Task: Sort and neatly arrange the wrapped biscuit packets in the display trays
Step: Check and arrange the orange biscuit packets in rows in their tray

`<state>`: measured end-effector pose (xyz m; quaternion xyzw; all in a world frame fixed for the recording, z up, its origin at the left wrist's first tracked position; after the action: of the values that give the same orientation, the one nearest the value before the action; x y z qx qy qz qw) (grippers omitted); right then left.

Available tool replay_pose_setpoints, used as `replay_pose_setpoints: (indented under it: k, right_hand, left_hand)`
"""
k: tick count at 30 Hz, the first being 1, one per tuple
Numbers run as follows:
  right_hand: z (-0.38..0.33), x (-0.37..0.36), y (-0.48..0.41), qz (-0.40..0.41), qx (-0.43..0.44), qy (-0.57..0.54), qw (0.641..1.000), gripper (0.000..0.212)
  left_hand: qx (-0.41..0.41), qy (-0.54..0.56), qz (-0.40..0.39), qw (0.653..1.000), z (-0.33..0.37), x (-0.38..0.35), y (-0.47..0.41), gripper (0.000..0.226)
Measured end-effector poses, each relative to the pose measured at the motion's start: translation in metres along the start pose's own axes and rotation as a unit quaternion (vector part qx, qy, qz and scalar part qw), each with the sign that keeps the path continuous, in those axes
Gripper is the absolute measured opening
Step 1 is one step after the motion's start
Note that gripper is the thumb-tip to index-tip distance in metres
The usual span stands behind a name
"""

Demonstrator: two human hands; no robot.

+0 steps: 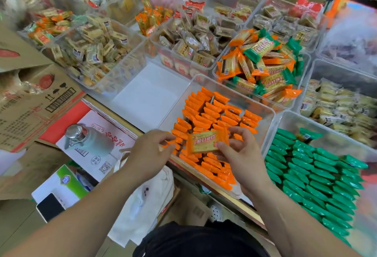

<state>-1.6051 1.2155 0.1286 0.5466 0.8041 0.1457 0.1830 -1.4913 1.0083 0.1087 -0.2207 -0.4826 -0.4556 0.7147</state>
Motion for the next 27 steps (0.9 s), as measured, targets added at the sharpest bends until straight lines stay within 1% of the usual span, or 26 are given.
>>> replay_pose_setpoints:
  k: [2, 4, 6, 7, 9, 13, 15, 17, 20, 23, 27]
  right_hand:
    - [0.005, 0.005, -0.012, 0.002, 0.02, 0.046, 0.999, 0.039]
    - [0.01, 0.007, -0.02, -0.001, 0.037, 0.09, 0.995, 0.038]
    - [0.015, 0.009, -0.024, -0.002, 0.046, 0.119, 0.992, 0.036]
    - [0.017, 0.009, -0.024, -0.006, 0.051, 0.136, 0.989, 0.034]
    - [0.02, 0.012, -0.024, -0.012, 0.062, 0.168, 0.984, 0.034]
    - [0.018, 0.012, -0.023, -0.032, 0.093, 0.183, 0.978, 0.03]
    - [0.016, 0.008, -0.024, -0.052, 0.108, 0.18, 0.976, 0.035]
    - [0.016, 0.003, -0.027, -0.063, 0.132, 0.206, 0.968, 0.041]
    - [0.018, -0.006, -0.03, -0.076, 0.16, 0.251, 0.952, 0.037]
    - [0.023, -0.01, -0.034, -0.079, 0.172, 0.273, 0.943, 0.028]
    - [0.03, -0.01, -0.037, -0.073, 0.172, 0.281, 0.941, 0.026]
  left_hand:
    - [-0.028, -0.091, 0.032, 0.995, -0.004, -0.006, -0.031, 0.016]
    - [-0.042, -0.2, 0.025, 0.979, -0.002, -0.014, -0.057, 0.02]
    - [-0.067, -0.331, -0.021, 0.941, 0.003, -0.025, -0.076, 0.027]
    - [-0.084, -0.376, -0.042, 0.922, 0.006, -0.031, -0.082, 0.029]
    - [-0.116, -0.43, -0.07, 0.893, 0.012, -0.039, -0.09, 0.029]
    - [-0.168, -0.486, -0.092, 0.853, 0.024, -0.044, -0.098, 0.019]
    - [-0.2, -0.498, -0.111, 0.836, 0.029, -0.045, -0.1, 0.02]
    - [-0.224, -0.512, -0.124, 0.82, 0.029, -0.044, -0.104, 0.022]
    - [-0.254, -0.531, -0.128, 0.798, 0.023, -0.045, -0.111, 0.021]
    - [-0.267, -0.527, -0.125, 0.797, 0.019, -0.048, -0.116, 0.02]
    - [-0.263, -0.515, -0.122, 0.806, 0.017, -0.051, -0.119, 0.021]
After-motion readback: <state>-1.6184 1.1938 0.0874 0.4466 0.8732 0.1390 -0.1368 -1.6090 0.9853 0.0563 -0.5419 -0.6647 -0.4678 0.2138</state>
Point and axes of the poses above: each hand's wrist, its own y-axis away from the middle knuckle, its own x-axis out of the back of the hand, z = x × y, the point moved 3 cm from there along -y, towards the middle knuckle, and after that the axes turned 15 degrees about -y, right-handed, at the moved point
